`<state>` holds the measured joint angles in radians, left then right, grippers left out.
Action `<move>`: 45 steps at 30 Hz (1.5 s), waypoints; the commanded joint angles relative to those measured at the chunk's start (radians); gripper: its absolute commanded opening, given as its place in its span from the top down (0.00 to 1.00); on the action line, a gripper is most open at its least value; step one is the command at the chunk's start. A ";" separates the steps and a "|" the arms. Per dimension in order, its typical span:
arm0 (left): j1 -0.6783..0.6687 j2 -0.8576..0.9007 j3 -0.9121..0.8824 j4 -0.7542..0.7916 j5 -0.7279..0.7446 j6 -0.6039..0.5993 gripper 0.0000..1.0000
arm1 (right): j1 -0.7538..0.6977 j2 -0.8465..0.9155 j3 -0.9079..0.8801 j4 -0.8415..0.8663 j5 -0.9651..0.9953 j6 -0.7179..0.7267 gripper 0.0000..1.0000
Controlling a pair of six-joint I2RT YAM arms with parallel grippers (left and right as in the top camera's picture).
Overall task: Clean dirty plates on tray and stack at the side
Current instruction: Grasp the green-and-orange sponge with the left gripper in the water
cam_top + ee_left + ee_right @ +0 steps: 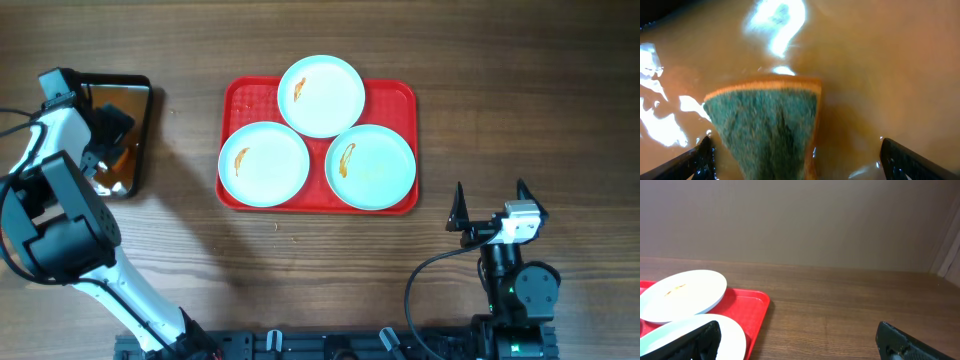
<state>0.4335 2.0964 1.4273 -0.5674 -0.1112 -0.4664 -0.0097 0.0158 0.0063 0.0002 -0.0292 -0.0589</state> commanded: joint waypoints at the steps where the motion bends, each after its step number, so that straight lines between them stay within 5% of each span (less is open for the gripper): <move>1: 0.036 0.030 -0.002 0.023 0.005 0.016 0.18 | -0.005 -0.005 -0.001 0.002 -0.012 -0.017 0.00; 6: 0.056 0.030 -0.002 0.034 0.005 0.013 0.96 | -0.005 -0.005 -0.001 0.002 -0.012 -0.018 0.00; 9: 0.056 0.030 -0.002 0.034 0.005 0.013 0.95 | -0.005 -0.005 -0.001 0.002 -0.012 -0.018 0.00; 10: 0.056 0.030 -0.002 0.029 0.005 0.013 0.56 | -0.005 -0.005 -0.001 0.002 -0.012 -0.017 0.00; 11: 0.056 0.030 -0.002 0.021 0.006 0.013 0.37 | -0.005 -0.005 -0.001 0.002 -0.012 -0.017 0.00; 12: 0.056 0.030 -0.002 0.011 0.006 0.013 0.00 | -0.005 -0.005 -0.001 0.002 -0.012 -0.017 0.00; 16: 0.056 0.030 -0.002 -0.048 0.014 0.014 0.00 | -0.005 -0.005 -0.001 0.002 -0.012 -0.018 0.01; 21: 0.056 0.030 -0.002 -0.097 0.179 0.013 0.71 | -0.005 -0.005 -0.001 0.002 -0.012 -0.017 0.00; 22: 0.056 0.030 -0.002 -0.103 0.190 0.012 0.94 | -0.005 -0.005 -0.001 0.002 -0.012 -0.017 0.00; 23: 0.056 0.030 -0.002 -0.105 0.190 0.006 0.96 | -0.005 -0.005 -0.001 0.002 -0.012 -0.018 0.00; 26: 0.056 0.030 -0.002 -0.103 0.189 0.006 0.91 | -0.005 -0.005 -0.001 0.002 -0.012 -0.017 0.00; 27: 0.056 0.030 -0.002 -0.103 0.189 0.006 0.76 | -0.005 -0.005 -0.001 0.002 -0.012 -0.018 0.00; 28: 0.056 0.030 -0.002 -0.103 0.189 0.006 0.18 | -0.005 -0.005 -0.001 0.002 -0.012 -0.017 0.00; 29: 0.056 0.030 -0.002 -0.103 0.189 0.006 0.00 | -0.005 -0.005 -0.001 0.002 -0.012 -0.018 0.00; 33: 0.056 0.030 -0.002 -0.150 0.190 0.005 0.00 | -0.005 -0.005 -0.001 0.002 -0.012 -0.017 0.00; 36: 0.056 0.030 -0.002 -0.179 0.191 -0.049 0.50 | -0.005 -0.005 -0.001 0.002 -0.012 -0.018 0.00; 39: 0.056 0.030 -0.002 -0.189 0.201 -0.052 0.90 | -0.005 -0.005 -0.001 0.002 -0.012 -0.018 0.01; 40: 0.056 0.030 -0.002 -0.189 0.201 -0.052 0.96 | -0.005 -0.005 -0.001 0.002 -0.012 -0.017 0.00; 43: 0.056 0.030 -0.002 -0.177 0.200 -0.066 0.96 | -0.005 -0.005 -0.001 0.002 -0.012 -0.017 0.00; 44: 0.056 0.030 -0.002 -0.166 0.198 -0.066 0.89 | -0.005 -0.005 -0.001 0.002 -0.012 -0.018 0.00; 45: 0.056 0.030 -0.002 -0.144 0.192 -0.066 0.48 | -0.005 -0.005 -0.001 0.002 -0.012 -0.018 0.00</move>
<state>0.4866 2.0945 1.4452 -0.7410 0.0780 -0.5182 -0.0097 0.0158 0.0063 0.0002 -0.0292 -0.0589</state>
